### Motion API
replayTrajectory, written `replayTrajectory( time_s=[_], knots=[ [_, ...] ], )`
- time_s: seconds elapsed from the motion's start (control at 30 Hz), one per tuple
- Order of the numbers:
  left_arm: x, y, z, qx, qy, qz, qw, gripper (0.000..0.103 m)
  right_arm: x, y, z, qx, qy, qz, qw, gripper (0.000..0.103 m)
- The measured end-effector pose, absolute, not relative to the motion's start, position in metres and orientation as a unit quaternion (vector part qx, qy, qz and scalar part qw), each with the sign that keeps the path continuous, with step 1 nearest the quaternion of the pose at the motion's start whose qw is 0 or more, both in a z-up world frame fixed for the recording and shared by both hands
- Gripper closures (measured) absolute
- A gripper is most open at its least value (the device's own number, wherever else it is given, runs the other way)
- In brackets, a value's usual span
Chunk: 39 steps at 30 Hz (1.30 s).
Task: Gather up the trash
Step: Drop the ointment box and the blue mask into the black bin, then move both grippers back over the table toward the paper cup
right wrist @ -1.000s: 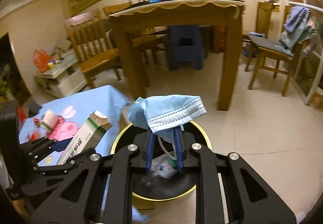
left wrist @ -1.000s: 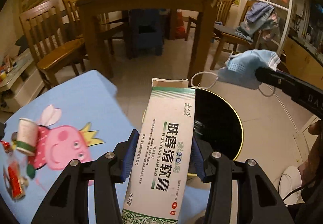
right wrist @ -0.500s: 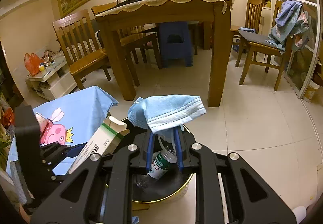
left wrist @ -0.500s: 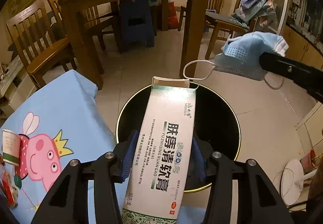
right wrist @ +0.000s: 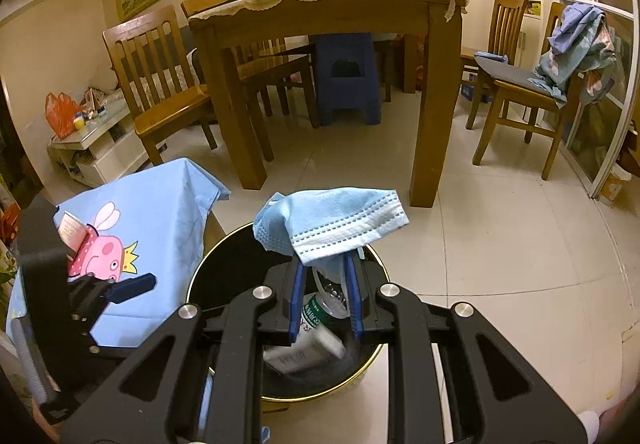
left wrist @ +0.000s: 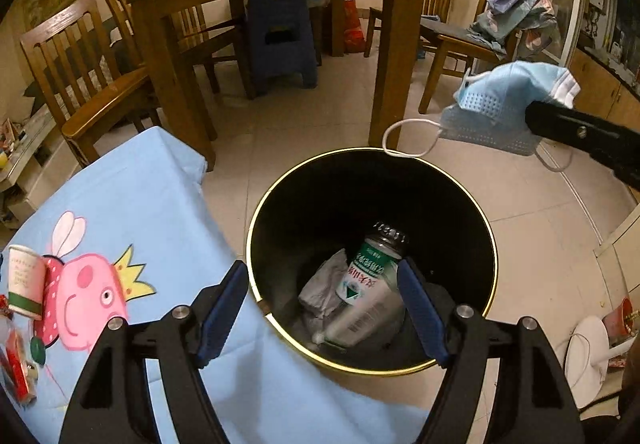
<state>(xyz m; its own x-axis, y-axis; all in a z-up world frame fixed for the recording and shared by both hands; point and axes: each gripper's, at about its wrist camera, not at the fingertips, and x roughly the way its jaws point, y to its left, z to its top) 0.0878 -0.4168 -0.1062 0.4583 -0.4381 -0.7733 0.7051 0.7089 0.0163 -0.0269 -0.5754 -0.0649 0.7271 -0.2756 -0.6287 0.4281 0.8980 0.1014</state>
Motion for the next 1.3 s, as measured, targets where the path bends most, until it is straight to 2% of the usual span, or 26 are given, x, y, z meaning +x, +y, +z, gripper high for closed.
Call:
replayTrajectory(
  time_s=[0.23,0.3,0.47,1.0,1.3],
  knots=[
    [0.081,-0.397,-0.092,0.166,0.378,-0.328,0.850,0.029,-0.009,-0.570,-0.074,0.105,0.335,-0.191,0.916,0.079],
    [0.079,-0.391,-0.087,0.165,0.373,-0.326,0.853,0.029,-0.004,-0.567,-0.080,0.100,0.346,-0.193,0.913,0.066],
    [0.076,-0.383,-0.080,0.162,0.368,-0.320,0.858,0.029,0.006,-0.563,-0.088,0.088,0.356,-0.203,0.908,0.049],
    [0.077,-0.345,-0.078,0.149,0.369,-0.296,0.869,0.028,0.012,-0.542,-0.080,0.069,0.343,-0.201,0.915,0.039],
    [0.074,-0.318,-0.061,0.143,0.344,-0.257,0.892,0.025,0.013,-0.516,-0.068,0.040,0.324,-0.193,0.925,0.034]
  ],
)
